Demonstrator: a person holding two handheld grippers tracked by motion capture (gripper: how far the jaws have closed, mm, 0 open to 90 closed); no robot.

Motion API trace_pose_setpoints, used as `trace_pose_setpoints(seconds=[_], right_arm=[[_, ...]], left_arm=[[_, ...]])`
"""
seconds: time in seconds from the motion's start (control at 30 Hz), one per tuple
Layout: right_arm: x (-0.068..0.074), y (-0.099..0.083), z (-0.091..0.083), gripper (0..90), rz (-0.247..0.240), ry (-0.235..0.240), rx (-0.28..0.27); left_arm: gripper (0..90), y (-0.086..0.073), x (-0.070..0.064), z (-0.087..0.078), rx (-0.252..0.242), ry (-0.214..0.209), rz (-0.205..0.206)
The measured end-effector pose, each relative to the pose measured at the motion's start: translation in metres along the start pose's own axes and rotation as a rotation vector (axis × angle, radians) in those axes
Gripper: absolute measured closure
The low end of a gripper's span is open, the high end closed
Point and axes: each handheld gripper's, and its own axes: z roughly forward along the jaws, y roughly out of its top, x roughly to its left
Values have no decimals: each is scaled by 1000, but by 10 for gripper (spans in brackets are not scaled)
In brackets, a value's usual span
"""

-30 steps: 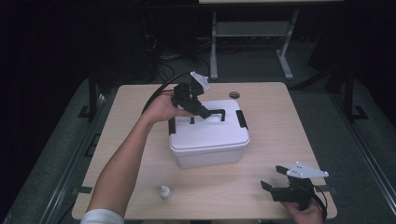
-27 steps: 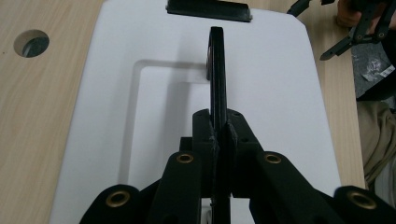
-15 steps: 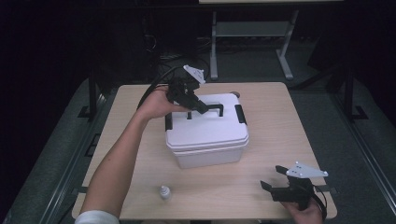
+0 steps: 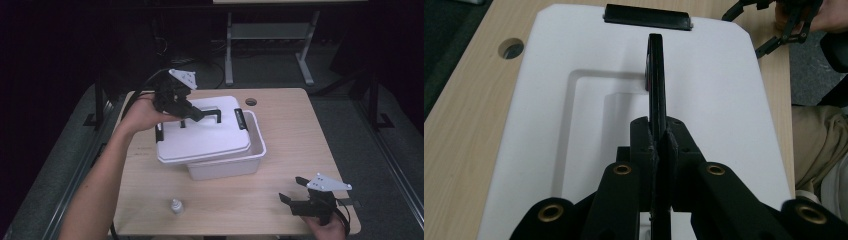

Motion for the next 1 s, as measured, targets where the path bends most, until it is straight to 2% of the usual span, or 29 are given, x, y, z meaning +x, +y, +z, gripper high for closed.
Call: trace_pose_setpoints(seconds=[0.13, 0.17, 0.33, 0.6, 0.63, 0.67, 0.83, 1.0], right_arm=[[1, 0, 0, 148, -2, -3, 2], [1, 0, 0, 149, -2, -4, 5], [2, 1, 0, 148, -10, -10, 8], [4, 1, -1, 149, -9, -19, 11], [4, 1, -1, 148, -8, -22, 11], [4, 1, -1, 148, -8, -22, 11], [5, 0, -3, 148, -18, -30, 10], [6, 0, -4, 149, -16, -33, 10]], left_arm=[[844, -16, -6, -15, -3, 24, -26], [844, -20, -6, -20, 6, 30, -21], [844, -42, -13, -38, -14, 62, -64], [844, -71, -24, -64, -22, 107, -97], [844, -79, -27, -70, -24, 117, -107], [844, -79, -27, -70, -24, 117, -107], [844, -104, -38, -84, -37, 144, -143], [844, -119, -44, -94, -38, 163, -161]])
